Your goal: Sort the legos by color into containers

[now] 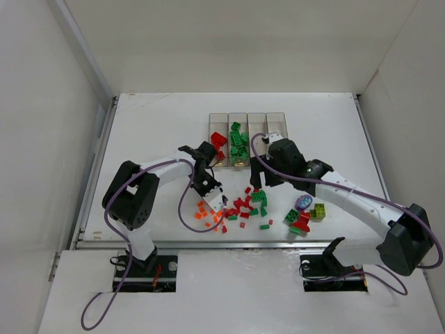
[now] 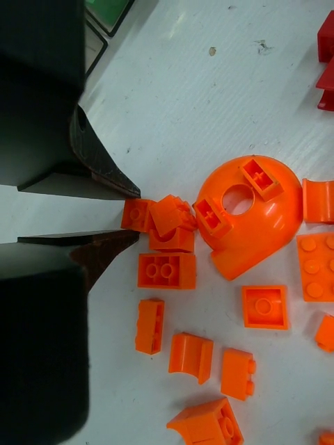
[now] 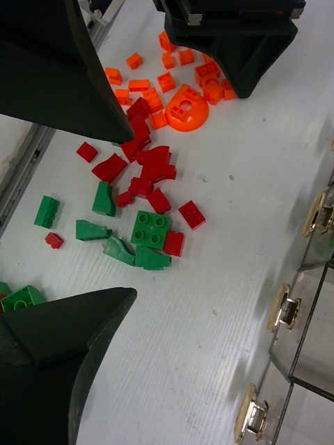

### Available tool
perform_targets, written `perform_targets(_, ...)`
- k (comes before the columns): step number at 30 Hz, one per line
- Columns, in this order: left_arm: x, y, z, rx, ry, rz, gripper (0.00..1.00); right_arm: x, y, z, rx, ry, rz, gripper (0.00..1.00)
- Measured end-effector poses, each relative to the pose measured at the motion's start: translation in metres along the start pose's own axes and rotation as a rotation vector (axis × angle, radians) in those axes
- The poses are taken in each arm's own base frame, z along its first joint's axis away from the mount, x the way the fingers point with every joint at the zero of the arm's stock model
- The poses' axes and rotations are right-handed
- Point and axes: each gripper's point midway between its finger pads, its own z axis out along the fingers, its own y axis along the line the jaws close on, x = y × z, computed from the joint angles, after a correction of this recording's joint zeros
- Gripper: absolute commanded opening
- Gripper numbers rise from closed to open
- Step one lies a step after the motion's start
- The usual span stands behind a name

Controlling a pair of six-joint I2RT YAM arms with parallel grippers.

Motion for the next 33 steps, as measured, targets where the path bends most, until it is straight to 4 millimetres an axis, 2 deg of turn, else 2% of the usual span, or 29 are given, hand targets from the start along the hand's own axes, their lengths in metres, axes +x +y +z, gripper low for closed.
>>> perform_targets(9,-0.001,0.001,-0.002,-0.025,-0.023,-0.124,0.0,0.0,0.0,0.0,0.001,-0.001,0.01,0.9)
perform_targets(12,-0.002,0.012,-0.012,-0.074,-0.06,-0.21,0.0,-0.004,0.0,-0.004,0.005,-0.018,0.018,0.9)
perform_targets(16,-0.005,0.049,-0.042,-0.202,-0.116,-0.304,0.0,-0.016,-0.001,-0.015,0.01,-0.073,0.032,0.9)
perform_targets(20,-0.02,0.089,-0.077,-0.345,-0.212,-0.411,0.0,-0.036,-0.01,-0.027,0.026,-0.138,0.095,0.9)
perform_targets(23,-0.031,0.12,-0.097,-0.435,-0.3,-0.515,0.0,-0.052,-0.039,-0.035,0.093,-0.196,0.19,0.9)
perform_targets(26,-0.037,0.163,-0.117,-0.525,-0.376,-0.591,0.0,-0.067,-0.073,-0.044,0.171,-0.254,0.288,0.9)
perform_targets(29,-0.04,0.207,-0.123,-0.602,-0.431,-0.654,0.0,-0.085,-0.098,-0.055,0.226,-0.31,0.354,0.9)
perform_targets(33,-0.038,0.251,-0.108,-0.653,-0.462,-0.74,0.0,-0.105,-0.111,-0.063,0.249,-0.355,0.38,0.9)
